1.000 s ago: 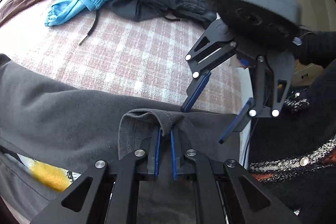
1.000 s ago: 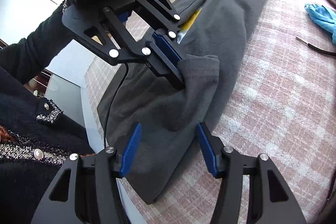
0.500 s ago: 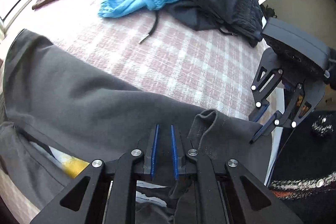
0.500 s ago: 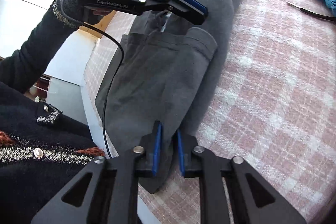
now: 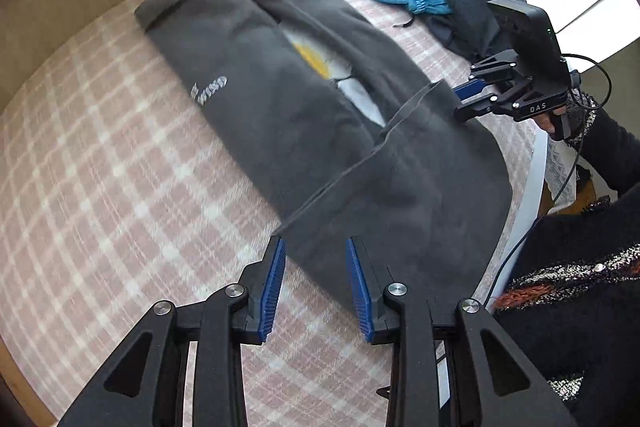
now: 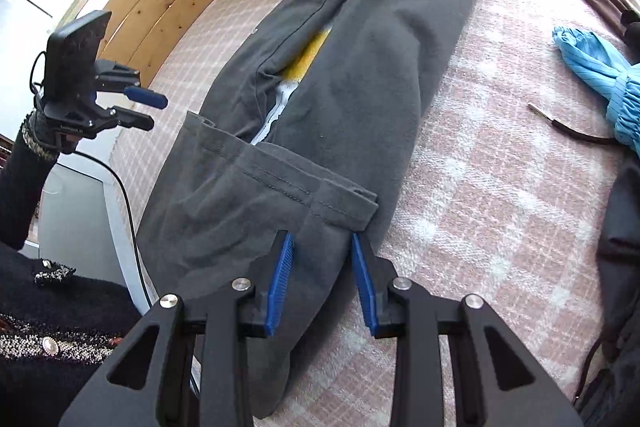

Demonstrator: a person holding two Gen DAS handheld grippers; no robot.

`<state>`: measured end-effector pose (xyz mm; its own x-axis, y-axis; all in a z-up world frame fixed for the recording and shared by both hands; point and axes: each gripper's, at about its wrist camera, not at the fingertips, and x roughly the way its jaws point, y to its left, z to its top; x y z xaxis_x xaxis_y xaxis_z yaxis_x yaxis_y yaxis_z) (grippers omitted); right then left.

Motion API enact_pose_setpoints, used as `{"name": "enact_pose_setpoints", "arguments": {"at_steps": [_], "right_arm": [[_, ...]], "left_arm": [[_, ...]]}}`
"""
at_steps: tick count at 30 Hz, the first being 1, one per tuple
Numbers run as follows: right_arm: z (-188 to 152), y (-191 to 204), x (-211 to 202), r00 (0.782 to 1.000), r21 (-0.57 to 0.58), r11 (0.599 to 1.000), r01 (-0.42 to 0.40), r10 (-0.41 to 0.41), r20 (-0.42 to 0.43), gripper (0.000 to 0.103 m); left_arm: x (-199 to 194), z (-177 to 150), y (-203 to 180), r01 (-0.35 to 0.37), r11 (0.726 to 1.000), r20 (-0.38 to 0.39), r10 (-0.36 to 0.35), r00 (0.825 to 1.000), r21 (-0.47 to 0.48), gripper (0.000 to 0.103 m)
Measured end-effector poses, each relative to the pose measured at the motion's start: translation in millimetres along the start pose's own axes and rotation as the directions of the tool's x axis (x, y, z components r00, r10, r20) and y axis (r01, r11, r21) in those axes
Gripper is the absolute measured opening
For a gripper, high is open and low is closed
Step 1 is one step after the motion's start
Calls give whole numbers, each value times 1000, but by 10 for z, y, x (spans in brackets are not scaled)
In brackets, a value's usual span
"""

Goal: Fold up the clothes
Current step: 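Pinch and straighten the folded hem edge with the left gripper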

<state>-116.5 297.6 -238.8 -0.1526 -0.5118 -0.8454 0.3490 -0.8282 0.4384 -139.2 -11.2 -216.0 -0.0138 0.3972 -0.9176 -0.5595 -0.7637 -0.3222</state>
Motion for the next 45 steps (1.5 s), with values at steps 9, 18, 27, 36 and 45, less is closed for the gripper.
{"name": "enact_pose_setpoints", "arguments": {"at_steps": [9,18,27,36,45], "right_arm": [[-4,3,-54,998,35,999,-42,40,52,8],[-43,-158,-88,995,89,995,-50,42,85,9],[-11,-85,-425,980,84,989,124,-135,144,27],[10,384,42,993,-157,981,114,-106,59,27],[-148,239,-344,983,-43,995,94,-86,160,25]], "left_arm": [[235,-45,113,74,994,84,-67,994,-81,19],[100,-7,-62,54,999,150,-54,987,6,8],[-3,-82,130,-27,997,171,38,984,-69,14],[169,7,-370,114,989,166,-128,978,89,20],[115,-154,-228,3,1000,182,-3,983,0,18]]}}
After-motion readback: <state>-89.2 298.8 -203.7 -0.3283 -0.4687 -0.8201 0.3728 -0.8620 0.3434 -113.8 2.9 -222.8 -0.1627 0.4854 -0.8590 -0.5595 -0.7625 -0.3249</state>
